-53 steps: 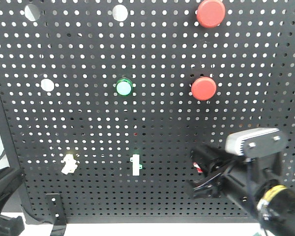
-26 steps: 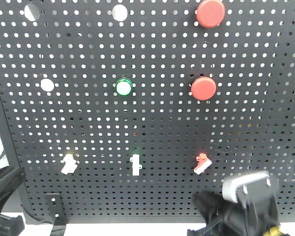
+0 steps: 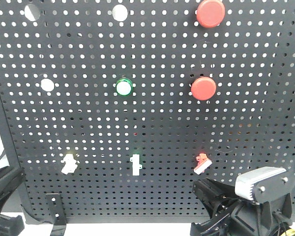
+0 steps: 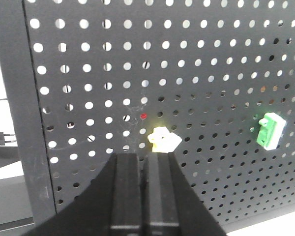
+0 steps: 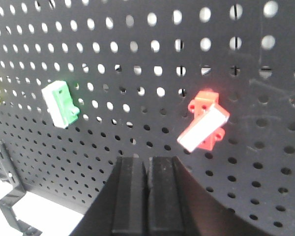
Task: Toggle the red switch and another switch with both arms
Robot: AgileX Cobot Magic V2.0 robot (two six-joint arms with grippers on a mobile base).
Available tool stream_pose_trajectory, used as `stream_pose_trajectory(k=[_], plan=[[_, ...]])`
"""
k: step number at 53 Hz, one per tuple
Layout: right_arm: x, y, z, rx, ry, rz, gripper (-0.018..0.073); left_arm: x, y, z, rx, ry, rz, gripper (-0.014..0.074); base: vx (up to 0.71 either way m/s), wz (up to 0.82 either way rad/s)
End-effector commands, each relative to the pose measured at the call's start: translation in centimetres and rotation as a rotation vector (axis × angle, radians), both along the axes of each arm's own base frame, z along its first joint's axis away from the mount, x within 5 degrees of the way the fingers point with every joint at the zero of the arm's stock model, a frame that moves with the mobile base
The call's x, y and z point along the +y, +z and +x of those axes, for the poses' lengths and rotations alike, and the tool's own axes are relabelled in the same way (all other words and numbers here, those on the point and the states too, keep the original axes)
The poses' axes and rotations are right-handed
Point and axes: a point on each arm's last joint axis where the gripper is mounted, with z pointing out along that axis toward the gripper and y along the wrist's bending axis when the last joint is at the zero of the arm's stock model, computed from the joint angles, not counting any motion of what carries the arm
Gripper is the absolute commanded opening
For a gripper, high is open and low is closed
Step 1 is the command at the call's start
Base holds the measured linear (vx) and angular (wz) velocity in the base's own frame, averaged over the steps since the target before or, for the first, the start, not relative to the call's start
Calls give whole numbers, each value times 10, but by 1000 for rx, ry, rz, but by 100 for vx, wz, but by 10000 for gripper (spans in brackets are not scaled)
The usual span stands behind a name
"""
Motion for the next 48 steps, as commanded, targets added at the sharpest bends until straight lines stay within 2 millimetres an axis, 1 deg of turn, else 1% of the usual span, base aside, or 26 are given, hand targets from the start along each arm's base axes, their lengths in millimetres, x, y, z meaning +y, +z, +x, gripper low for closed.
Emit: stream_pose_trajectory(k=[1, 22, 27, 33, 40, 48], plan=[[0, 23, 0, -123, 3, 60, -6, 0, 18, -1, -106, 4, -42, 3, 0, 0], [0, 23, 0, -123, 3, 60, -6, 0, 18, -1, -107, 4, -40, 3, 0, 0], [0, 23, 0, -123, 3, 60, -6, 1, 8, -4, -85, 5, -32, 3, 0, 0], [0, 23, 0, -123, 3, 60, -6, 10, -6, -19, -80, 22, -25, 3, 0, 0], [0, 23, 0, -123, 3, 60, -6, 30, -24, -48, -117, 84, -41, 3, 0, 0], [0, 23, 0, -123, 3, 60, -6, 52, -52, -80, -171, 207, -49, 3, 0, 0]])
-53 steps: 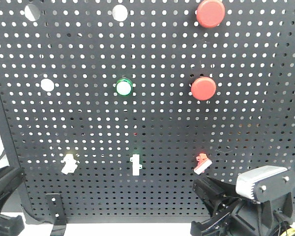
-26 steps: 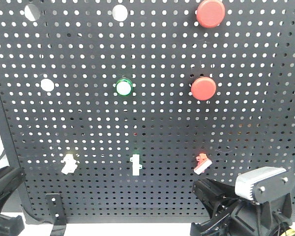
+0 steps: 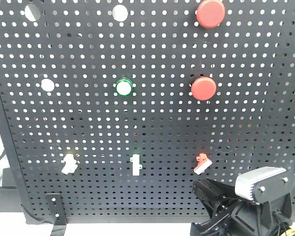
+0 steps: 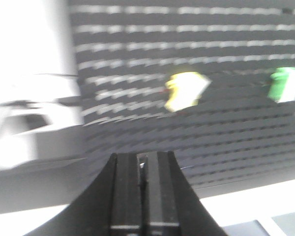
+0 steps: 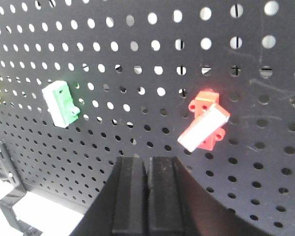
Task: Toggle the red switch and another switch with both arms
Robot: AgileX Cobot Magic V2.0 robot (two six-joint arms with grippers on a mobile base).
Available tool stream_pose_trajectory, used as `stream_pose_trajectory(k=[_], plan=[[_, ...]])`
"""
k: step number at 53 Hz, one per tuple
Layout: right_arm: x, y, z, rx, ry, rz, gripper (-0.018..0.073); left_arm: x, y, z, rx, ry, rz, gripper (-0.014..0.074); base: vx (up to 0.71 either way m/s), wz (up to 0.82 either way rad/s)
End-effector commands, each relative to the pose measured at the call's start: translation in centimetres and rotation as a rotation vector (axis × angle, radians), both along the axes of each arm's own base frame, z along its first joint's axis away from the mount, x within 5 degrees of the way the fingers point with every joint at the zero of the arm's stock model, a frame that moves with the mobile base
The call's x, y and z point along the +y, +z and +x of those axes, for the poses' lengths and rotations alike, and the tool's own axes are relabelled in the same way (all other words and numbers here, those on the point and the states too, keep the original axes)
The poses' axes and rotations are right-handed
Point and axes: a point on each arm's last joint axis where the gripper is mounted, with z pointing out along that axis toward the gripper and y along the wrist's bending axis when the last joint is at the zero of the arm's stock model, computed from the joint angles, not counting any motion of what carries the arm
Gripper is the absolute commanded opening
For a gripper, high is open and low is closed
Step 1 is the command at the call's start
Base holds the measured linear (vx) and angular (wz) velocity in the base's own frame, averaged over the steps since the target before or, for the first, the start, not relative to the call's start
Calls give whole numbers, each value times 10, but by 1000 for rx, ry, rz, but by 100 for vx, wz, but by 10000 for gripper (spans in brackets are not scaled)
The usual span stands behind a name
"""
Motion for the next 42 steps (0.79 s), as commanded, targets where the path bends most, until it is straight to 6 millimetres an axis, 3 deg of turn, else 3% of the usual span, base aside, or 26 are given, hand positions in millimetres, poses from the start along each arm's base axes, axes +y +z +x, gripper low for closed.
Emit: stream_pose_trajectory(k=[1, 13, 21, 30, 42], plan=[[0, 23, 0, -124, 3, 61, -6, 11, 2, -16, -140, 79, -33, 3, 0, 0], [0, 23, 0, -124, 3, 61, -6, 22, -44, -46, -195, 173, -36, 3, 0, 0], [0, 23, 0, -124, 3, 61, -6, 22, -54, -56, -121, 178, -18, 3, 0, 0], [0, 23, 0, -124, 3, 61, -6, 20, -68, -55, 37, 162, -8, 3, 0, 0], [0, 23, 0, -125, 3, 61, -6, 20, -72, -55, 76, 158, -3, 3, 0, 0]])
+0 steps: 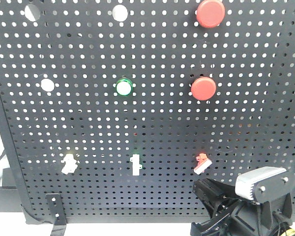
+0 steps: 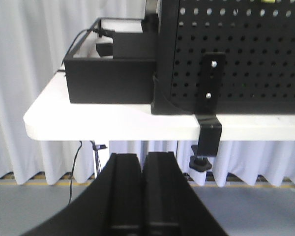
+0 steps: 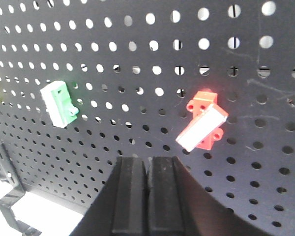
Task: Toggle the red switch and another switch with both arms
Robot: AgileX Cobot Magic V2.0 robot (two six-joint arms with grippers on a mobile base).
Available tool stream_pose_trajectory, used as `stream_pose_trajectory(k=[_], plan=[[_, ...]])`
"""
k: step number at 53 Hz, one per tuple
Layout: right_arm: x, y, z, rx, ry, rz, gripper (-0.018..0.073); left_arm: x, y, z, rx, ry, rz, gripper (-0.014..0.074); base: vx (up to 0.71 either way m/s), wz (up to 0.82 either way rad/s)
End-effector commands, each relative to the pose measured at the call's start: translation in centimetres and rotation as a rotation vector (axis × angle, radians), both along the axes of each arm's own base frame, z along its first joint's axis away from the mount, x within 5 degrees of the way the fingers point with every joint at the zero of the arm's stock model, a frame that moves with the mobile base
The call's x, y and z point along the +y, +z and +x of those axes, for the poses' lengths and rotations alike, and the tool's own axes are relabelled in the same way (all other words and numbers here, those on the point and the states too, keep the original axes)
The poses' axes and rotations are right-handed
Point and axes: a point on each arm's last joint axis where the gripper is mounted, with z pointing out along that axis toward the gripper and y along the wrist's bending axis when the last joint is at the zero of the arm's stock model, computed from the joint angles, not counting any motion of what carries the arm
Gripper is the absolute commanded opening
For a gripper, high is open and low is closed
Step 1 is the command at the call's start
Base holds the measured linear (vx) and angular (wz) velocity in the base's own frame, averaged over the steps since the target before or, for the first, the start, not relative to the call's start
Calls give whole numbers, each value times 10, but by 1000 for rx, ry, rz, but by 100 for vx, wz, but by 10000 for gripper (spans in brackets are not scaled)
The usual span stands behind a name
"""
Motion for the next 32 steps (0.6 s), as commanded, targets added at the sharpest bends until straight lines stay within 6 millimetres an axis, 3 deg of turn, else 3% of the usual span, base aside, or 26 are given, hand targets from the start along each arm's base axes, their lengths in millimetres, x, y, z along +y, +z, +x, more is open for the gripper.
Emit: stream_pose_trajectory(k=[1, 32], plan=[[0, 23, 0, -125, 3, 61, -6, 1, 0, 1, -56, 10, -10, 3, 0, 0], [-3, 20, -1, -128, -19, 38, -6, 1, 0, 1, -57, 10, -9, 3, 0, 0]])
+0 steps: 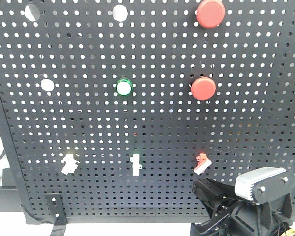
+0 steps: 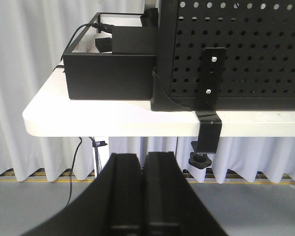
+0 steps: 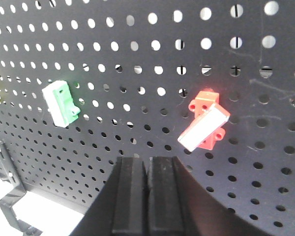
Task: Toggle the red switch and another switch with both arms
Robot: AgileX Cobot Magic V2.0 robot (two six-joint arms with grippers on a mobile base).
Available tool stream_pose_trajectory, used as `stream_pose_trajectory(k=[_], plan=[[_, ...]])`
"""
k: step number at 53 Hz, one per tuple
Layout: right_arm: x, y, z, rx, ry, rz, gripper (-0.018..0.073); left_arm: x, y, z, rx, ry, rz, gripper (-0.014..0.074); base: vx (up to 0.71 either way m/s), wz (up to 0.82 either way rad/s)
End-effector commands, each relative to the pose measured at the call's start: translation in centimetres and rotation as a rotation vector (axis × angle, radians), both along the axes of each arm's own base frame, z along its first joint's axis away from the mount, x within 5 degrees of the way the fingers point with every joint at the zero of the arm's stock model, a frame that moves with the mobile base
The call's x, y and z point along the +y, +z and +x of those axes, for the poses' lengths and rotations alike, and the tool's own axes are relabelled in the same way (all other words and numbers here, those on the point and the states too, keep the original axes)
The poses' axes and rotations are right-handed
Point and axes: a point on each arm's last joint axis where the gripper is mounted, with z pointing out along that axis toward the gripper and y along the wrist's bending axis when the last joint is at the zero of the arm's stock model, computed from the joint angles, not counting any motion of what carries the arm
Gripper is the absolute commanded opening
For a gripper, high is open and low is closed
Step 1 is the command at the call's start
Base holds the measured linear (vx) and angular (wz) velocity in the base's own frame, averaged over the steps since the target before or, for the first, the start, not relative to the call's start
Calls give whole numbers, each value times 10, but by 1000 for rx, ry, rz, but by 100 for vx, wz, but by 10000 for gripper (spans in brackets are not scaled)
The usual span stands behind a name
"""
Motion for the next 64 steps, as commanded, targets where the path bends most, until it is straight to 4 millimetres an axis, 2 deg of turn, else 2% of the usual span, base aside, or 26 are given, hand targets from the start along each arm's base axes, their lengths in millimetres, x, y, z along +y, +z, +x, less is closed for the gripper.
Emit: stream_pose_trajectory(k=[1, 7, 13, 23, 26, 35, 43, 52, 57, 64], plan=[[-5, 19, -3, -122, -26, 48, -6, 1, 1, 1, -65, 11, -9, 3, 0, 0], [-22, 16, -19, -101, -108, 102, -6, 1, 1, 1, -65, 11, -9, 3, 0, 0], [-45, 16, -47, -122, -194, 160, -6, 1, 1, 1, -65, 11, -9, 3, 0, 0], [-81, 28, -102, -412, -280, -41, -6, 1, 1, 1, -65, 11, -9, 3, 0, 0], [-90, 28, -113, -453, -330, -73, -6, 1, 1, 1, -65, 11, -9, 3, 0, 0], [-116, 19, -141, -487, -453, 28, -6, 1, 1, 1, -65, 11, -9, 3, 0, 0], [-126, 27, -156, -590, -490, 102, -6, 1, 1, 1, -65, 11, -9, 3, 0, 0], [-123, 35, -169, -750, -460, -4, -6, 1, 1, 1, -65, 11, -9, 3, 0, 0], [-123, 33, -169, -717, -492, -6, -5, 1, 1, 1, -65, 11, -9, 3, 0, 0], [-124, 20, -169, -563, -568, -47, -5, 1, 1, 1, -65, 11, -9, 3, 0, 0]])
